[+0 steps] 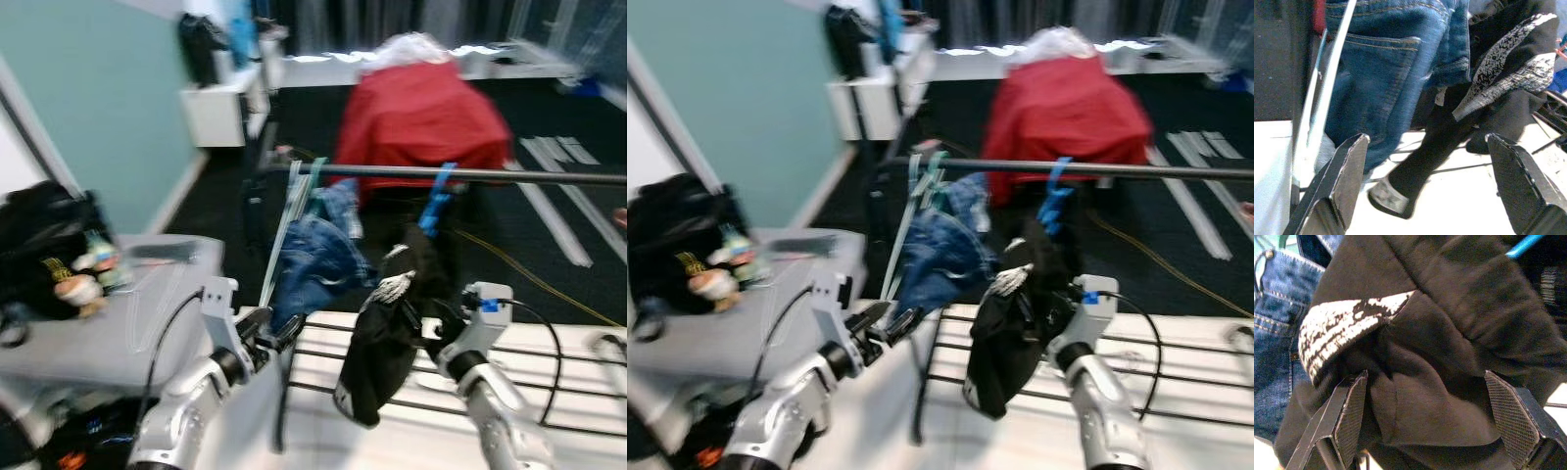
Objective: Hang hanger
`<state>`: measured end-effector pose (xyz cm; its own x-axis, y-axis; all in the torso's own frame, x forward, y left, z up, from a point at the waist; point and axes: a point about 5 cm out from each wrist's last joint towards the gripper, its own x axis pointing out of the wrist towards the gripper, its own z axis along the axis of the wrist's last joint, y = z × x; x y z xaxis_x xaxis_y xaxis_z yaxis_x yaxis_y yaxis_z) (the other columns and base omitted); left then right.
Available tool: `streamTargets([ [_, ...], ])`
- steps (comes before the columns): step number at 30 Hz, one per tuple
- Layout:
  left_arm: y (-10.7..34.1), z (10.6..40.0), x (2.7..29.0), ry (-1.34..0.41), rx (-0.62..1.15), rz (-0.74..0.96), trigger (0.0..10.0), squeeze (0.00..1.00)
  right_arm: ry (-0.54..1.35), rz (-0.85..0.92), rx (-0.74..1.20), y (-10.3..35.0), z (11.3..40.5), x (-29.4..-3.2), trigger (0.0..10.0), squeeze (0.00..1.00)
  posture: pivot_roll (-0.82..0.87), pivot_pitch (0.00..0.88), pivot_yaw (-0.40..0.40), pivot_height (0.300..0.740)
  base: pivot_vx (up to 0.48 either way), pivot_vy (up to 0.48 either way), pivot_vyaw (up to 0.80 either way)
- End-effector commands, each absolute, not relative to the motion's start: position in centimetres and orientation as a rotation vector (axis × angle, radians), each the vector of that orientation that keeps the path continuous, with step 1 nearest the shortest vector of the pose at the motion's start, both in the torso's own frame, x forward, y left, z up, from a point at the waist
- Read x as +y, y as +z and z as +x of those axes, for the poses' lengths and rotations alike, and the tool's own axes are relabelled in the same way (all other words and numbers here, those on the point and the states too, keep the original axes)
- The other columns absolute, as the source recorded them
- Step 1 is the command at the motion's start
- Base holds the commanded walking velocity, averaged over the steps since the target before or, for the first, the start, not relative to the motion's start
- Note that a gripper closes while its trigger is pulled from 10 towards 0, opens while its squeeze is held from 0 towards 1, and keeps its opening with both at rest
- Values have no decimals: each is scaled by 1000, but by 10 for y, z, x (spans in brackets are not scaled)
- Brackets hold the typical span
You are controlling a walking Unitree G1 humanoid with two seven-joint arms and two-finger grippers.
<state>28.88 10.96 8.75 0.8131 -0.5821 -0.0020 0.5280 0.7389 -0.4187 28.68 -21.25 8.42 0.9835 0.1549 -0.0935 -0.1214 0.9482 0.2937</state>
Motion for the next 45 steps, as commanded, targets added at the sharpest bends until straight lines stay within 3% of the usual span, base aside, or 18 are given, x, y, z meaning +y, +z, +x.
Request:
streamTargets([
  [1, 83, 285, 112, -616, 160, -407, 10000, 0, 137, 329, 118, 82, 286, -211, 10000, 0, -134, 0, 44, 740, 0, 0, 0],
  [14, 124, 280, 85, -841, -15, -314, 10000, 0, 76, 368, 139, 78, 285, -224, 10000, 0, -167, 0, 49, 740, 0, 0, 0],
  [18, 147, 274, 58, -982, -77, -357, 10000, 0, 76, 360, 160, 77, 286, -226, 10000, 0, -184, 0, 53, 740, 0, 0, -769],
  [23, 151, 275, 46, -975, -97, -339, 10000, 0, 74, 364, 148, 78, 286, -226, 10000, 0, -191, 0, 56, 740, 0, 0, -769],
  [26, 148, 286, 45, -845, -87, -289, 10000, 0, 68, 373, 133, 80, 286, -227, 10000, 0, -199, 0, 62, 740, 0, 0, 0],
  [28, 144, 303, 51, -625, -77, -186, 10000, 0, 66, 370, 138, 79, 286, -227, 10000, 0, -205, 0, 66, 740, 0, 0, 0],
  [37, 137, 325, 81, -270, -37, 3, 10000, 0, 76, 354, 153, 77, 287, -225, 10000, 0, -217, 0, 75, 740, 0, 0, -588],
  [45, 135, 326, 91, -184, -44, 53, 10000, 0, 70, 372, 139, 78, 286, -226, 10000, 0, -217, 0, 74, 740, 0, 0, -284],
])
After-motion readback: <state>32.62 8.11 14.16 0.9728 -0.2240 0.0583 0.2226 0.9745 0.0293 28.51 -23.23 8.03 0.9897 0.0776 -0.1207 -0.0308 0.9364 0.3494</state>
